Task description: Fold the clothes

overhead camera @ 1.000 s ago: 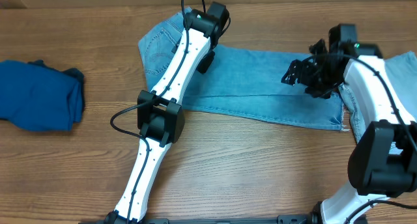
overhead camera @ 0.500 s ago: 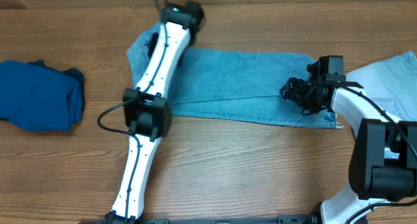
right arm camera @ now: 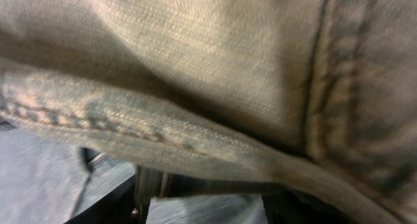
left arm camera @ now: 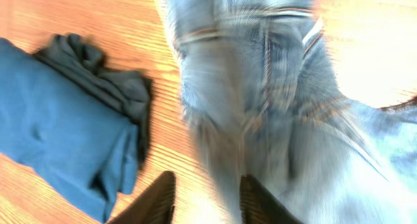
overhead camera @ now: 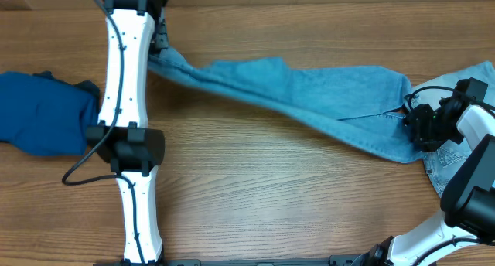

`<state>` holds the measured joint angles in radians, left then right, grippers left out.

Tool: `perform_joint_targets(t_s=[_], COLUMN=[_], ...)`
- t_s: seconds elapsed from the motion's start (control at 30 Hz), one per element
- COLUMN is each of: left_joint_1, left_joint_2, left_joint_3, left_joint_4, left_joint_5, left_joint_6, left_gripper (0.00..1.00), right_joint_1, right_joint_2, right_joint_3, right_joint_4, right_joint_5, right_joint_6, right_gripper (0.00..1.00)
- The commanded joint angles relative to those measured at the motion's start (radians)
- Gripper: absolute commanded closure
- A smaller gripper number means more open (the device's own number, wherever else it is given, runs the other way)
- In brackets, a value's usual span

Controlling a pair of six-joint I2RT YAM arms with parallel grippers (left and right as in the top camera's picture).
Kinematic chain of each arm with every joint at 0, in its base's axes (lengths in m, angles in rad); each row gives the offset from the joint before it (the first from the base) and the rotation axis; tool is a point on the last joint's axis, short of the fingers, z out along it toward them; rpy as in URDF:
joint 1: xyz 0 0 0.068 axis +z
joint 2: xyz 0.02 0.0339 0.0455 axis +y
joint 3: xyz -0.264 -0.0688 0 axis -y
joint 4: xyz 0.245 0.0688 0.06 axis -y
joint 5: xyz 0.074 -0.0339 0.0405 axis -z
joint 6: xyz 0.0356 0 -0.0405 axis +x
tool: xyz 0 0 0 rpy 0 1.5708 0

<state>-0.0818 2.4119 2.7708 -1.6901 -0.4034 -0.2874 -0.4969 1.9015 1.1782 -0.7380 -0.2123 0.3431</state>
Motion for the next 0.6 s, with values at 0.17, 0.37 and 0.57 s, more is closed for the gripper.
perform_joint_targets(t_s=[0.17, 0.37, 0.57], left_joint_1=[0.023, 0.021, -0.003], left_joint_2=[-0.073, -0.072, -0.042], left_joint_3=[0.022, 0.019, -0.023], left_joint_4=[0.0, 0.01, 0.003], left_joint_5=[0.035, 0.232, 0.545], left_joint_6=[0.006, 0.088, 0.44], left_gripper=[0.41, 0.37, 0.42], right_joint_1=[0.06, 0.126, 0.249], right_joint_2=[-0.045, -0.044, -0.042], right_joint_3=[0.119, 0.129, 0.065], right_joint_4=[-0.077, -0.126, -0.074], right_joint_5=[0.055, -0.104, -0.121], right_joint_6=[-0.086, -0.135, -0.135], right_gripper=[0.39, 0.18, 0.18])
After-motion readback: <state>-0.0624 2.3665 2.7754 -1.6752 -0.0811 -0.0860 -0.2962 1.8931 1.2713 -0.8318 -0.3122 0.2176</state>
